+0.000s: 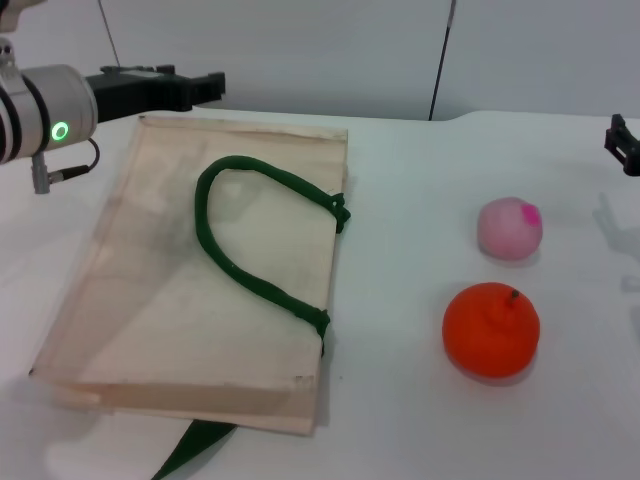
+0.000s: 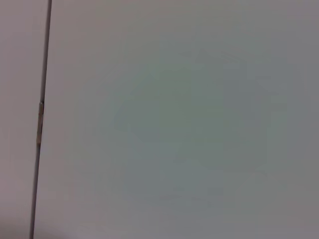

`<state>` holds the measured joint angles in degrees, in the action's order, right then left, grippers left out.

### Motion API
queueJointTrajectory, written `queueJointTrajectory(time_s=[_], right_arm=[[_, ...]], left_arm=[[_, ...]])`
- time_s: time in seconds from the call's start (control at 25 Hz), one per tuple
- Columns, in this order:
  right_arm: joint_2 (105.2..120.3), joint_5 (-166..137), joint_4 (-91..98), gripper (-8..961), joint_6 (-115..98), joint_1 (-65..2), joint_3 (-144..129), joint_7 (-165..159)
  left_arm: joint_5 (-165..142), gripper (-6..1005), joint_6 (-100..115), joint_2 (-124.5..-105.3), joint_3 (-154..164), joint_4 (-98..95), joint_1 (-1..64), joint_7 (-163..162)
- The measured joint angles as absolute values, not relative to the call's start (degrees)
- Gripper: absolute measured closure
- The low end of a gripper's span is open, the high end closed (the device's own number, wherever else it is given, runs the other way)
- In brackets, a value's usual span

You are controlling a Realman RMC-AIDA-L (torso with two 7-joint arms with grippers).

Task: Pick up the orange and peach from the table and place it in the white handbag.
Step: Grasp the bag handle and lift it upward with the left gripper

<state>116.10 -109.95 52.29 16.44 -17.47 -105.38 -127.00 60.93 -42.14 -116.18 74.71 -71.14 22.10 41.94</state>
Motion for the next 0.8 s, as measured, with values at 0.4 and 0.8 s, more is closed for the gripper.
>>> queueJointTrajectory(time_s=[0.4, 0.8], right_arm=[[116.10, -109.95, 52.41, 154, 16.42, -18.10, -105.38, -126.99], [116.10, -109.95, 52.30, 154, 16.33, -18.46, -105.40, -127.00]], left_arm=[[51.13, 365, -61.33, -116.19, 66.87, -74.11, 25.98, 32.95], [42.48, 401, -74.56, -116.16, 57.19, -74.36, 31.57, 31.12]])
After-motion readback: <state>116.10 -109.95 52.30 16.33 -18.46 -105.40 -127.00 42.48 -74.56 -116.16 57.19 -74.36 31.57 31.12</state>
